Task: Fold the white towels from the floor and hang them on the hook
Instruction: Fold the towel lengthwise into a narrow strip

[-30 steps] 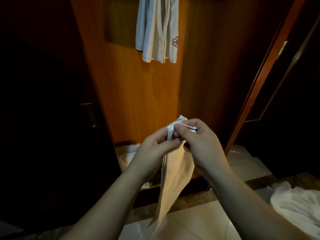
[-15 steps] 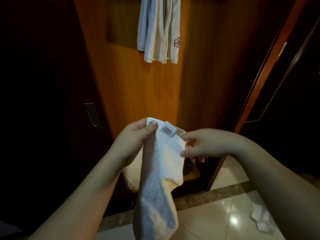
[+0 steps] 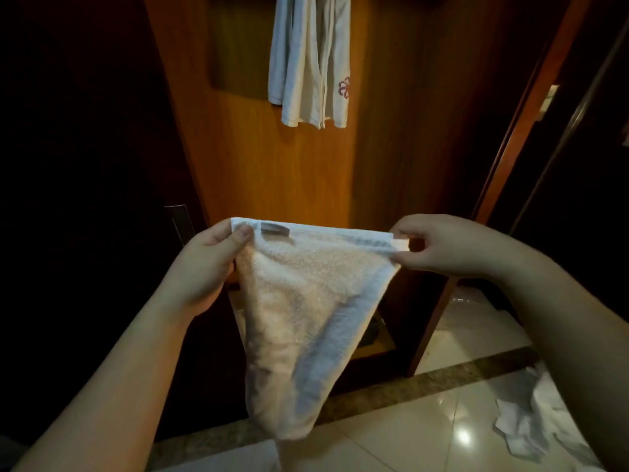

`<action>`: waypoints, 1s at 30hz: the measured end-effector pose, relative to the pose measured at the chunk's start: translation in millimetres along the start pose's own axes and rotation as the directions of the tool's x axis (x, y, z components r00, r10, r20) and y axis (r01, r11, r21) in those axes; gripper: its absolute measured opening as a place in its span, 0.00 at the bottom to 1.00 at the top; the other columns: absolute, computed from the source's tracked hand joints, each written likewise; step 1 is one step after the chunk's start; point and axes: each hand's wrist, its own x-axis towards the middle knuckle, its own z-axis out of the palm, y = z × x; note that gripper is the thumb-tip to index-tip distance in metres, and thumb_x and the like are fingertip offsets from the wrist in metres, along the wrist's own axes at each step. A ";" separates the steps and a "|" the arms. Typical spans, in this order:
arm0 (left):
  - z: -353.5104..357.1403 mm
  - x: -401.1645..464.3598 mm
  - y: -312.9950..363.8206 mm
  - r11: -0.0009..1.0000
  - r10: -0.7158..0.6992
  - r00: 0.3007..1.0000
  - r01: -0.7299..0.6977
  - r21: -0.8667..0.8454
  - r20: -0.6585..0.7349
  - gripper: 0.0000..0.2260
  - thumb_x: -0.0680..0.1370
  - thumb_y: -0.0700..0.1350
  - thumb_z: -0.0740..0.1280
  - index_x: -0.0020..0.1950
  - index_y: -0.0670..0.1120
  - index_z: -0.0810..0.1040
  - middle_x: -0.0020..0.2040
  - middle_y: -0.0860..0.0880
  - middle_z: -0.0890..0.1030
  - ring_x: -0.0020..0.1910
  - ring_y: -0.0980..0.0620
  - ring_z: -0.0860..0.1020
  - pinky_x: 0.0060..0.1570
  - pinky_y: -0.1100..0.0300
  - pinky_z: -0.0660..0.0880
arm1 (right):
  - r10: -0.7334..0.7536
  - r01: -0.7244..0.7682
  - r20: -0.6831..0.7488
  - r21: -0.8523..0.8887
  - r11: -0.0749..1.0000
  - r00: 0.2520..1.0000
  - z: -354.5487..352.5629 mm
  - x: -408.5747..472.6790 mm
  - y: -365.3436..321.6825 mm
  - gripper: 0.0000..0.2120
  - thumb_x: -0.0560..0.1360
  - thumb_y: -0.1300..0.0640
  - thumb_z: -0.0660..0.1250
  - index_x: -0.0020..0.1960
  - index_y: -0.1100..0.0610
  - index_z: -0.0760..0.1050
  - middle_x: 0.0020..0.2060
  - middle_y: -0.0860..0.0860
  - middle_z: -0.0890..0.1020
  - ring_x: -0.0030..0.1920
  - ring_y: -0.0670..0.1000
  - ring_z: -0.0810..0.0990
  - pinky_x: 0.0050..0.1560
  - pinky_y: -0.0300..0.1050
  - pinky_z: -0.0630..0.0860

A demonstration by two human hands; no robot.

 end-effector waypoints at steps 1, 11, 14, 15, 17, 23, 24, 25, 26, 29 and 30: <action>0.2 -0.5 1.2 1.000 0.011 1.000 -0.011 -0.004 -0.010 0.16 0.76 0.55 0.68 0.56 0.46 0.84 0.55 0.42 0.85 0.56 0.44 0.83 0.55 0.53 0.80 | -0.001 0.005 -0.051 0.088 0.996 0.999 3.6 -1.1 -1.4 0.09 0.76 0.43 0.66 0.51 0.45 0.76 0.49 0.43 0.79 0.49 0.44 0.78 0.50 0.49 0.79; 27.1 -1.9 15.9 0.989 0.109 0.987 -0.119 -0.087 -0.118 0.10 0.78 0.54 0.67 0.50 0.53 0.87 0.50 0.49 0.87 0.49 0.51 0.85 0.45 0.60 0.81 | 0.187 0.184 -0.587 0.513 0.839 0.788 45.7 -5.8 -10.0 0.12 0.79 0.51 0.62 0.46 0.33 0.66 0.36 0.38 0.75 0.32 0.38 0.72 0.31 0.31 0.69; 38.7 -1.1 22.4 0.980 0.165 0.976 -0.179 -0.092 -0.139 0.11 0.77 0.52 0.65 0.49 0.51 0.86 0.47 0.50 0.87 0.47 0.54 0.85 0.44 0.62 0.80 | 0.247 0.245 -0.670 0.551 0.798 0.700 48.9 -3.2 -12.4 0.17 0.78 0.54 0.60 0.49 0.29 0.65 0.40 0.31 0.74 0.36 0.37 0.74 0.34 0.32 0.71; 43.1 -0.8 24.9 0.975 0.186 0.972 -0.200 -0.091 -0.141 0.11 0.77 0.52 0.65 0.48 0.52 0.87 0.46 0.51 0.87 0.46 0.55 0.85 0.43 0.63 0.80 | 0.267 0.268 -0.697 0.556 0.787 0.665 49.8 -2.8 -12.9 0.19 0.78 0.56 0.59 0.51 0.28 0.64 0.43 0.29 0.74 0.39 0.36 0.75 0.36 0.31 0.72; 50.7 0.7 29.2 0.968 0.219 0.966 -0.233 -0.092 -0.140 0.10 0.79 0.51 0.66 0.47 0.55 0.87 0.45 0.52 0.87 0.45 0.56 0.85 0.43 0.64 0.79 | 0.297 0.301 -0.742 0.554 0.776 0.601 50.1 -3.9 -16.0 0.24 0.79 0.57 0.58 0.57 0.25 0.63 0.49 0.27 0.74 0.46 0.36 0.78 0.41 0.29 0.73; 61.7 3.5 35.0 0.968 0.202 0.972 -0.217 -0.129 -0.121 0.10 0.79 0.53 0.65 0.50 0.53 0.86 0.48 0.47 0.87 0.47 0.50 0.85 0.44 0.58 0.81 | 0.489 0.255 -0.608 0.751 0.609 0.625 55.9 -0.5 -9.8 0.09 0.77 0.40 0.61 0.54 0.34 0.77 0.49 0.42 0.85 0.49 0.49 0.85 0.50 0.53 0.83; 63.4 3.1 35.2 0.967 0.198 0.974 -0.213 -0.139 -0.110 0.10 0.79 0.54 0.66 0.50 0.53 0.86 0.48 0.46 0.87 0.47 0.49 0.85 0.43 0.57 0.81 | 0.499 0.231 -0.548 0.795 0.561 0.672 58.4 -1.3 -6.5 0.10 0.76 0.38 0.61 0.52 0.36 0.78 0.48 0.45 0.85 0.50 0.52 0.85 0.52 0.59 0.83; 65.0 2.6 35.0 0.968 0.196 0.976 -0.208 -0.137 -0.097 0.10 0.79 0.54 0.66 0.51 0.53 0.86 0.49 0.46 0.87 0.48 0.48 0.86 0.43 0.57 0.81 | 0.494 0.218 -0.504 0.822 0.527 0.708 60.4 -3.4 -4.1 0.11 0.76 0.37 0.60 0.51 0.36 0.79 0.49 0.46 0.85 0.50 0.52 0.85 0.54 0.61 0.82; 66.4 2.1 34.8 0.970 0.196 0.977 -0.206 -0.127 -0.085 0.10 0.80 0.54 0.66 0.51 0.53 0.86 0.49 0.46 0.87 0.48 0.48 0.86 0.43 0.57 0.81 | 0.486 0.215 -0.485 0.833 0.510 0.727 62.3 -5.6 -2.2 0.10 0.76 0.36 0.59 0.51 0.35 0.78 0.50 0.46 0.85 0.51 0.51 0.85 0.55 0.61 0.81; 68.8 -0.9 36.6 0.968 0.210 0.976 -0.215 -0.132 -0.051 0.10 0.79 0.54 0.67 0.52 0.52 0.86 0.49 0.46 0.87 0.48 0.47 0.86 0.42 0.58 0.81 | 0.483 0.198 -0.526 0.792 0.577 0.700 64.7 -11.6 -0.2 0.09 0.78 0.38 0.56 0.52 0.32 0.75 0.49 0.39 0.83 0.49 0.41 0.83 0.49 0.53 0.81; 69.8 -2.0 37.7 0.965 0.218 0.975 -0.221 -0.143 -0.043 0.11 0.78 0.55 0.68 0.52 0.52 0.86 0.49 0.46 0.87 0.48 0.48 0.86 0.43 0.58 0.81 | 0.478 0.196 -0.570 0.755 0.626 0.669 65.1 -13.3 -0.2 0.09 0.80 0.42 0.56 0.52 0.32 0.74 0.48 0.36 0.82 0.47 0.37 0.82 0.45 0.47 0.78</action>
